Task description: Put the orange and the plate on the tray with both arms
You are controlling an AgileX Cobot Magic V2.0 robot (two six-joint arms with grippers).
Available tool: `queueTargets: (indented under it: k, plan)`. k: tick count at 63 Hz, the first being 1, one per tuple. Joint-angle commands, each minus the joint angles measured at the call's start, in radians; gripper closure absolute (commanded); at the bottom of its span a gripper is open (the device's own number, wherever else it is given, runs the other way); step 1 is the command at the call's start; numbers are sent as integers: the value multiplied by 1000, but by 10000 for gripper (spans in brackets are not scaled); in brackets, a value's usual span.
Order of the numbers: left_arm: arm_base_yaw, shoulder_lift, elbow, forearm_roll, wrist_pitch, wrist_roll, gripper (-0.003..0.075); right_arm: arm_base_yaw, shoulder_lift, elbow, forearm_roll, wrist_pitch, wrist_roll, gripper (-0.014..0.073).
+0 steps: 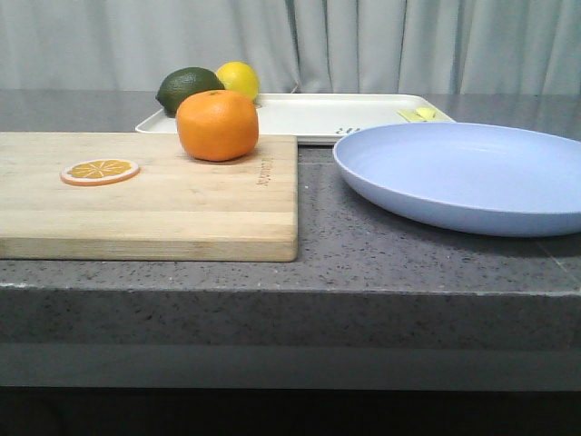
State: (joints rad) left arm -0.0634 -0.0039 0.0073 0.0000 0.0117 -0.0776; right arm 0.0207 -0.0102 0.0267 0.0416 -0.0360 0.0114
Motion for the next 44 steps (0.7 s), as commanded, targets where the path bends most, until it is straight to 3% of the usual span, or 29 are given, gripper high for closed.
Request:
queueTargets:
  k: [1, 44]
  plan:
    - [-1, -19, 27, 0, -82, -11, 740, -7, -19, -24, 5, -81, -3, 711]
    - [-1, -19, 26, 0, -130, -11, 740, -7, -19, -24, 5, -85, -3, 711]
